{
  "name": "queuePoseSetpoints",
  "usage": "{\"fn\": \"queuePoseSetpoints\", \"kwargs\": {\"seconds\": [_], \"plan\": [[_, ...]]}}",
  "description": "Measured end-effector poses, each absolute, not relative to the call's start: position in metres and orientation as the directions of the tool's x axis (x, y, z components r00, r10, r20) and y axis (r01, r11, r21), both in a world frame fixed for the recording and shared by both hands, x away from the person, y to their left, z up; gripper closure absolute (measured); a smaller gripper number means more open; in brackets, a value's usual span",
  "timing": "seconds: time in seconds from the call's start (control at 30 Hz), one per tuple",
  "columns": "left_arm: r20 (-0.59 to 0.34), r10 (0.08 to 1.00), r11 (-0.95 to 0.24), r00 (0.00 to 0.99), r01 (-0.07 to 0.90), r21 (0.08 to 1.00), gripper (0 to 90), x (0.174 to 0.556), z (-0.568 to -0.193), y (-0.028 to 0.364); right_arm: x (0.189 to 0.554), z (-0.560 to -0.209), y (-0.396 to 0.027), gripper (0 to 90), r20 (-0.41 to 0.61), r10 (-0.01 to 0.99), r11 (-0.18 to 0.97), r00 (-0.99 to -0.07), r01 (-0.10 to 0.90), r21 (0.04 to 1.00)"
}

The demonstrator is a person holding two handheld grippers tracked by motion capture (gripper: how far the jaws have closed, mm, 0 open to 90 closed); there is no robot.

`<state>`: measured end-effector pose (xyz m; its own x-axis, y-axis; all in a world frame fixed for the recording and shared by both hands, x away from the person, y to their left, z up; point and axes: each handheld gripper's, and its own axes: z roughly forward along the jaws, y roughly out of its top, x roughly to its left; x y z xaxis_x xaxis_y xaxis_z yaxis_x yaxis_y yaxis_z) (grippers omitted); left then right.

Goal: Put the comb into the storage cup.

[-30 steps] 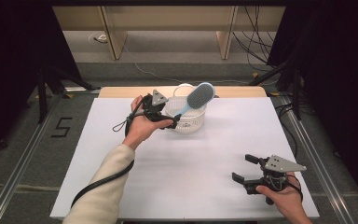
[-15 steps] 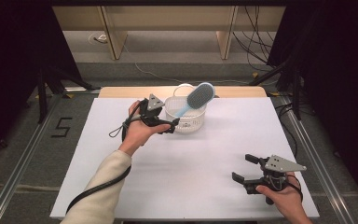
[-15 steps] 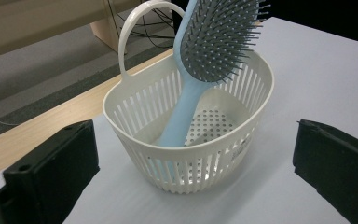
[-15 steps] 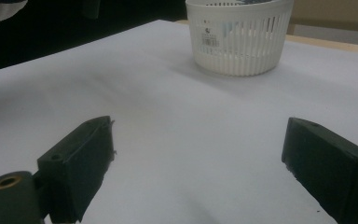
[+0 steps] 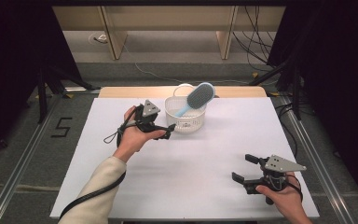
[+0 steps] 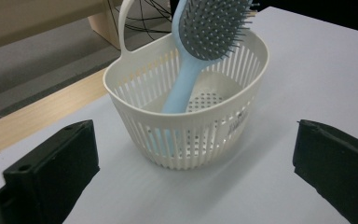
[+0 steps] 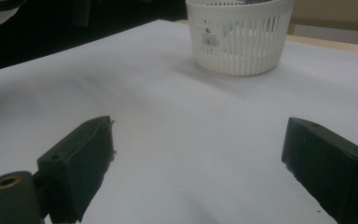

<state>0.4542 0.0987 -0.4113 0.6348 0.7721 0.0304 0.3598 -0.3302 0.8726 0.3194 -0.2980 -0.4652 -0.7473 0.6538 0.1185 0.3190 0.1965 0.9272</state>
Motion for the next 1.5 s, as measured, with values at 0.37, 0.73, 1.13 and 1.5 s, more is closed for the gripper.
{"fn": "queuePoseSetpoints", "kwargs": {"seconds": [0.37,0.73,1.13,1.5], "plan": [[0.018,0.769,-0.318,0.64,0.357,0.878,0.0,0.447,-0.41,0.106,0.319,-0.465,-0.298,10.0,0.118,0.654,0.196,-0.747,0.319,0.927],[0.017,0.773,-0.314,0.635,0.358,0.879,0.0,0.44,-0.412,0.115,0.319,-0.465,-0.298,10.0,0.118,0.655,0.195,-0.747,0.318,0.928],[0.0,0.766,-0.303,0.643,0.361,0.882,0.0,0.424,-0.422,0.122,0.319,-0.465,-0.298,10.0,0.116,0.654,0.197,-0.747,0.316,0.928],[0.009,0.754,-0.31,0.657,0.344,0.886,0.0,0.404,-0.428,0.126,0.319,-0.464,-0.298,10.0,0.113,0.654,0.199,-0.748,0.313,0.929]]}}
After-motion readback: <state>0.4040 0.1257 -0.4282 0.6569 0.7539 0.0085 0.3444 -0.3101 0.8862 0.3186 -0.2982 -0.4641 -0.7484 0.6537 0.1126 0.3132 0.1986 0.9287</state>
